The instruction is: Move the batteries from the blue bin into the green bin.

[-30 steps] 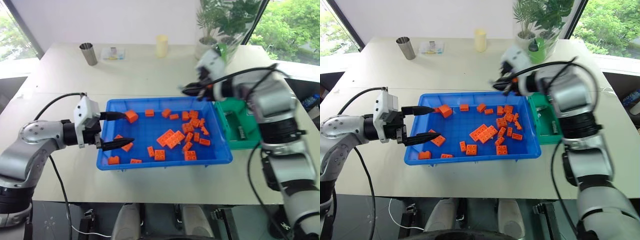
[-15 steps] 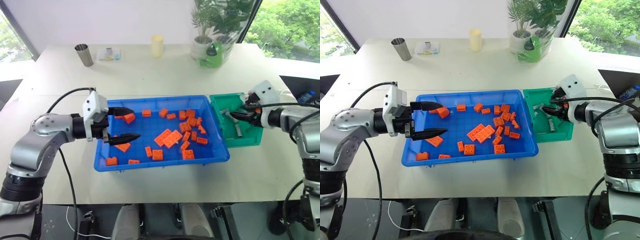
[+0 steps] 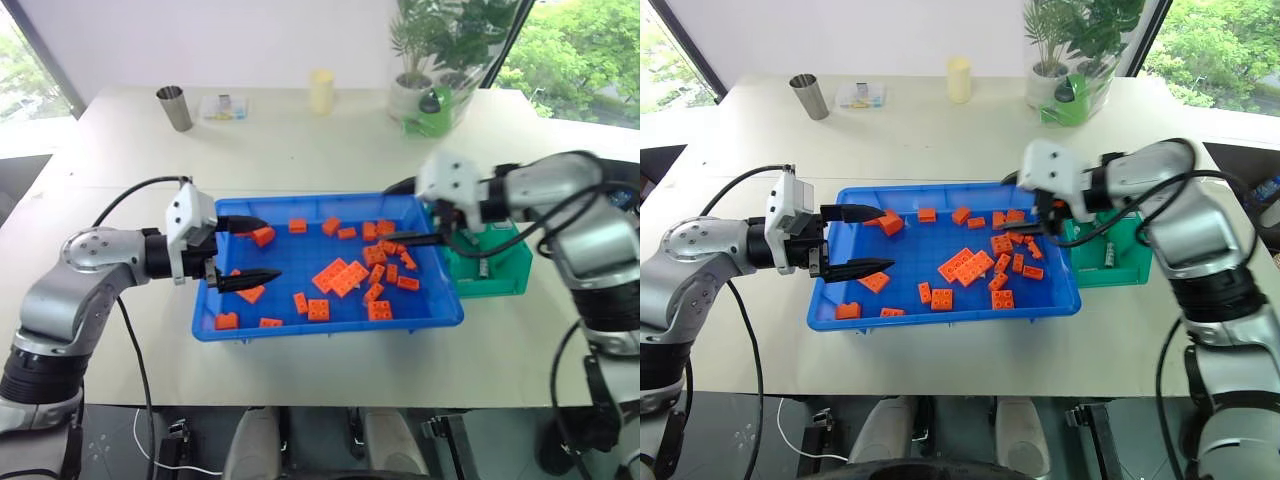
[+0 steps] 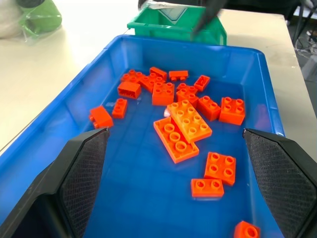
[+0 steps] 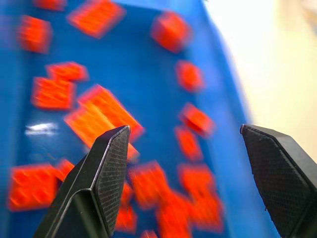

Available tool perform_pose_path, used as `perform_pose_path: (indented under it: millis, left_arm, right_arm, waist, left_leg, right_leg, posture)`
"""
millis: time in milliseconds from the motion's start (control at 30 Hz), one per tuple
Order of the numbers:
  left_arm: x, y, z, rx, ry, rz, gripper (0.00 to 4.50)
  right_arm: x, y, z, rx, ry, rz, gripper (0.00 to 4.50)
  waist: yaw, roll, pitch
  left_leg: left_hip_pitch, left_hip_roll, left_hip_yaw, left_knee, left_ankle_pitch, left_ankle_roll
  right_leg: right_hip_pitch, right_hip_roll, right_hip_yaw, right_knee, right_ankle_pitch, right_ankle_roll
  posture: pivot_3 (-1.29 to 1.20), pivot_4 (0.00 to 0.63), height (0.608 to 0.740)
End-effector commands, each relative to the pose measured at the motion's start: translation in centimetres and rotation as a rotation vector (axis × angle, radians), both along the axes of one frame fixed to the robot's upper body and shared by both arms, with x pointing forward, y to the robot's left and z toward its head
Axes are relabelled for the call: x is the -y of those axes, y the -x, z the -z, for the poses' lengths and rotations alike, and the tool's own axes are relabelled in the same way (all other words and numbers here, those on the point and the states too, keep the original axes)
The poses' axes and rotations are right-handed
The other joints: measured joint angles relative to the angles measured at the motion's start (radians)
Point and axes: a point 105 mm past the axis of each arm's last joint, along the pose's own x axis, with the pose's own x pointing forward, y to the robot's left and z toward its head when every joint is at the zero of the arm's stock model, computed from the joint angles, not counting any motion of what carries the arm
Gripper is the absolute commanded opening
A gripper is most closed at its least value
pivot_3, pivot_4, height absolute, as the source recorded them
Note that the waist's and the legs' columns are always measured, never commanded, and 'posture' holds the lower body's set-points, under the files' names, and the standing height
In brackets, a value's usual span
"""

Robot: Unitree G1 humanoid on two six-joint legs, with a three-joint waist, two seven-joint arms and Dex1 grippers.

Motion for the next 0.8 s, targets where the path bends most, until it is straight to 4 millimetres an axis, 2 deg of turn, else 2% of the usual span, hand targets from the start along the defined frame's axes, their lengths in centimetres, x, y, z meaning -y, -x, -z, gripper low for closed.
perform_pose_path:
  millis: [33, 200, 333, 700, 767, 800]
  left_arm:
    - [0.4, 0.7, -0.6, 0.031, -0.012, 0.029, 4.5]
    - [0.4, 0.8, -0.7, 0.038, -0.009, 0.013, 4.5]
    - [0.1, 1.0, -0.8, 0.04, -0.008, -0.002, 4.5]
    - [-0.1, 1.2, -0.9, 0.046, -0.007, -0.018, 4.5]
    - [0.0, 1.1, -1.0, 0.048, -0.007, -0.017, 4.5]
    - [0.0, 1.1, -1.0, 0.049, -0.007, -0.016, 4.5]
  right_arm:
    - [-1.4, 0.4, 1.4, -0.009, 0.091, -0.144, 3.65]
    - [-2.5, 0.4, 3.7, -0.054, 0.179, -0.257, 3.65]
    - [-3.2, -0.3, 4.6, -0.065, 0.201, -0.277, 3.65]
    - [-2.9, -1.8, 8.0, -0.047, 0.304, -0.314, 3.65]
    - [-3.4, -2.0, 7.9, -0.049, 0.272, -0.305, 3.13]
    - [-3.8, -1.9, 7.6, -0.063, 0.247, -0.309, 2.72]
  waist:
    - [-0.001, 0.0, 0.0]
    - [-0.002, 0.0, 0.0]
    - [-0.006, 0.0, 0.0]
    - [-0.004, 0.0, 0.0]
    - [-0.006, 0.0, 0.0]
    - [-0.007, 0.0, 0.0]
  left_leg:
    - [0.0, 0.0, 0.0, 0.0, 0.0, 0.0]
    - [0.0, 0.0, 0.0, 0.001, 0.0, 0.0]
    - [0.0, 0.0, 0.0, 0.001, 0.0, 0.0]
    - [0.002, 0.0, 0.001, 0.001, 0.001, -0.001]
    - [0.003, 0.0, 0.001, 0.001, 0.001, -0.001]
    - [0.004, 0.0, 0.001, 0.001, 0.001, -0.001]
  right_leg:
    - [0.0, 0.0, 0.0, 0.0, 0.0, 0.0]
    - [0.0, -0.001, 0.0, 0.0, 0.0, 0.0]
    - [0.0, 0.0, 0.0, 0.002, 0.001, 0.001]
    - [-0.001, 0.0, 0.0, 0.008, 0.0, 0.0]
    - [0.0, 0.0, 0.0, 0.009, 0.0, 0.0]
    - [0.0, 0.0, 0.0, 0.009, 0.0, 0.0]
  posture:
    - [0.0, 0.15, 0.736]
    - [0.0, 0.15, 0.736]
    - [0.0, 0.15, 0.736]
    - [0.0, 0.15, 0.736]
    - [0.0, 0.15, 0.736]
    - [0.0, 0.15, 0.736]
